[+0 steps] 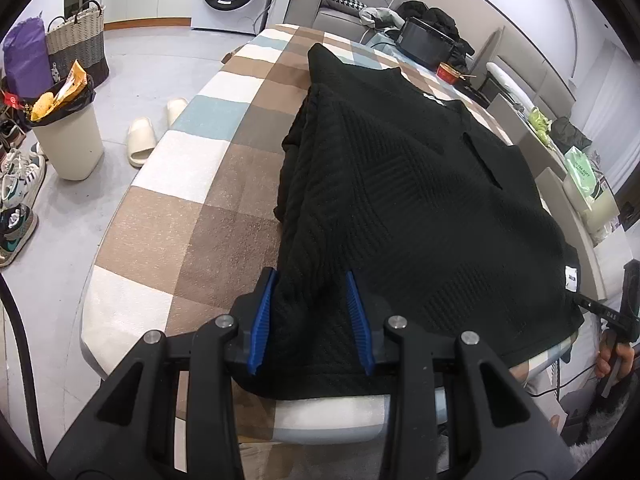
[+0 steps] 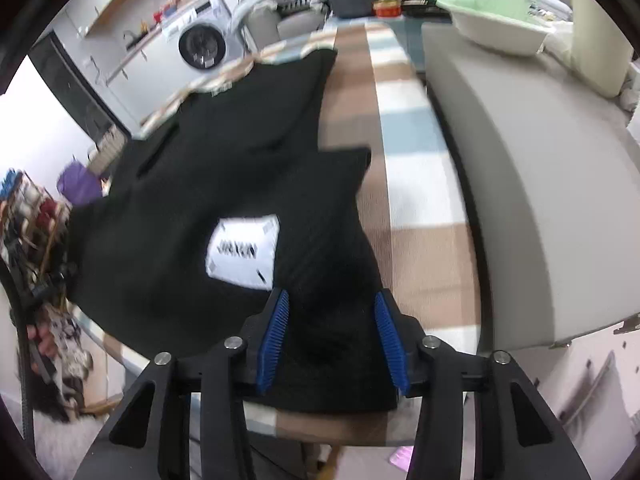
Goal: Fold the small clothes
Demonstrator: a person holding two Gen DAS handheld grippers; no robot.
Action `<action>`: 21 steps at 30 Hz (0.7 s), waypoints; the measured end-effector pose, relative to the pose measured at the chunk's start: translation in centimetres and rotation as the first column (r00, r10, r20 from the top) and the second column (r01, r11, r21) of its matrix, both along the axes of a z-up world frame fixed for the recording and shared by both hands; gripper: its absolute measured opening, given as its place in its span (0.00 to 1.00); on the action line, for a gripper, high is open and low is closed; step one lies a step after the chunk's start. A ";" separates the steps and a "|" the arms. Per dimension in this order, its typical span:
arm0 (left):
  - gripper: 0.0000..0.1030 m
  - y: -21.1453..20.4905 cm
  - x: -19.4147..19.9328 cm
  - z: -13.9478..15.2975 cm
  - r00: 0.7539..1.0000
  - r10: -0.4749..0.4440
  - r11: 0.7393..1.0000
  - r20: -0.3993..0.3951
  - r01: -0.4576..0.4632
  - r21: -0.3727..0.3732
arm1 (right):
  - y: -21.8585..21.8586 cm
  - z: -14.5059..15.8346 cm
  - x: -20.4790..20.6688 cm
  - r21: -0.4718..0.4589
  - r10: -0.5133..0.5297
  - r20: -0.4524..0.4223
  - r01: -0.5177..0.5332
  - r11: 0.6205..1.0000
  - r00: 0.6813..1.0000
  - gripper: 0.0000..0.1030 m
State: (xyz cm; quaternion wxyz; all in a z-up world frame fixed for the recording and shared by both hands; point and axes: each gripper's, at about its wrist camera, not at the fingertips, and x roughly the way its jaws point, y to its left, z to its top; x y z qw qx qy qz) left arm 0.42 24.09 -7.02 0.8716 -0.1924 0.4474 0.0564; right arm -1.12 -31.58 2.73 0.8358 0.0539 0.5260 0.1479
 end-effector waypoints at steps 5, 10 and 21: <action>0.30 0.2 0.6 -0.5 1.000 0.008 1.000 -0.022 -0.008 -0.005 | -0.8 -0.3 -0.8 0.032 0.018 0.005 -0.018 0.999 1.000 0.50; 0.30 0.3 1.1 -0.7 1.000 0.006 1.000 -0.031 -0.006 -0.009 | -2.6 -0.5 -1.5 0.096 -0.017 0.000 0.017 0.995 1.000 0.51; 0.30 0.3 1.1 -0.4 1.000 -0.005 1.000 -0.017 0.005 -0.007 | -2.2 2.1 -5.0 0.199 0.015 0.142 -0.044 0.979 0.990 0.07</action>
